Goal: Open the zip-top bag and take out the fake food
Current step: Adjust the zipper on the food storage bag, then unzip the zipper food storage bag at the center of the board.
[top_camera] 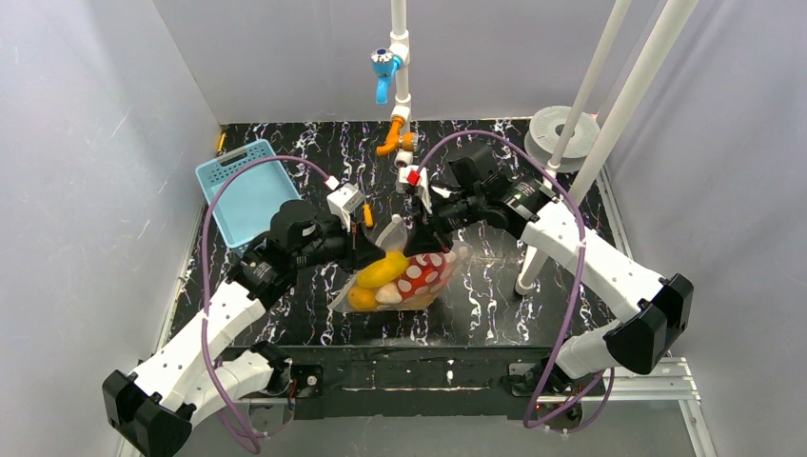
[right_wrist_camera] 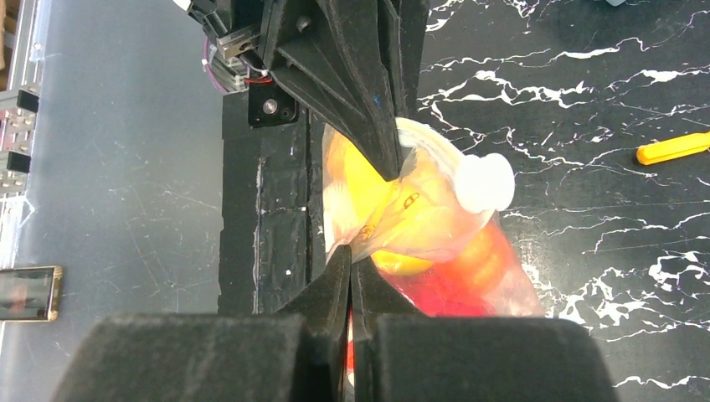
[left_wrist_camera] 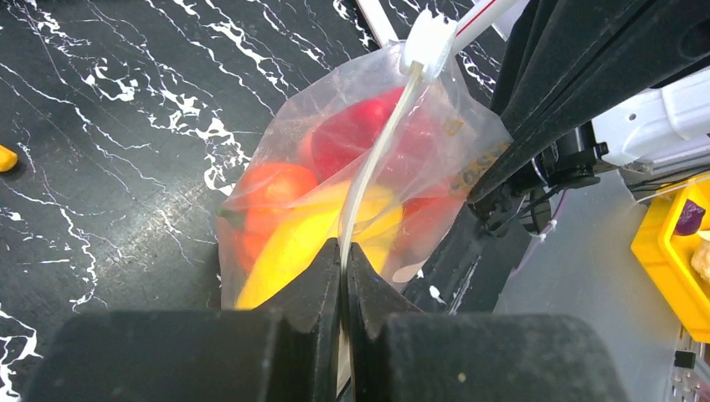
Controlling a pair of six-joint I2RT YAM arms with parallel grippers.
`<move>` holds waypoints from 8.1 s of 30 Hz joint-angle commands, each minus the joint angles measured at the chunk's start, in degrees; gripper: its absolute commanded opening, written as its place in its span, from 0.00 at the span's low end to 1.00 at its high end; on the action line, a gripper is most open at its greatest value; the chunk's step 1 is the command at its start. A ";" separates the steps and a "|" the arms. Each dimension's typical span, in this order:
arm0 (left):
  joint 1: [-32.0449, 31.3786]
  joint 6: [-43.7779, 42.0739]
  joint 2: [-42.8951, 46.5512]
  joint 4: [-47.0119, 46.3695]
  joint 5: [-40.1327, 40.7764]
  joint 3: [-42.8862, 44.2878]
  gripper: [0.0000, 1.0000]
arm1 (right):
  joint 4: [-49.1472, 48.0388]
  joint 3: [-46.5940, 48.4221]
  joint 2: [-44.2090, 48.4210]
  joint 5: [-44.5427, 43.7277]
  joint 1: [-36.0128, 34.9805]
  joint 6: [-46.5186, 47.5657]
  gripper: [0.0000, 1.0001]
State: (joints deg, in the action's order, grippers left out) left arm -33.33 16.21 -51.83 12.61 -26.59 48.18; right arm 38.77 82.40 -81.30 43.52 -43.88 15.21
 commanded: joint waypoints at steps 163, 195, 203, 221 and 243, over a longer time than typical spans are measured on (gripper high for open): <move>-9.78 6.94 -4.67 -7.86 -1.21 15.27 0.00 | 0.17 -0.19 3.10 16.31 4.01 1.64 0.01; -9.77 2.70 -0.89 0.60 0.15 14.24 0.00 | -0.36 -1.06 4.69 16.78 5.82 1.74 0.01; -9.81 -0.05 -2.16 5.82 -0.57 17.36 0.00 | -0.27 -1.35 4.29 16.07 5.74 2.10 0.01; -9.83 0.34 -6.31 14.53 3.24 21.29 0.00 | -2.29 -1.57 2.87 11.40 4.94 -0.17 0.01; -9.81 3.54 -0.98 -2.10 4.69 13.50 0.65 | -1.05 -1.86 3.06 15.75 4.33 1.34 0.01</move>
State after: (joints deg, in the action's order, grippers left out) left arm -43.24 18.08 -52.69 13.63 -23.14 62.62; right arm 38.89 80.01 -79.22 56.09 -39.40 16.38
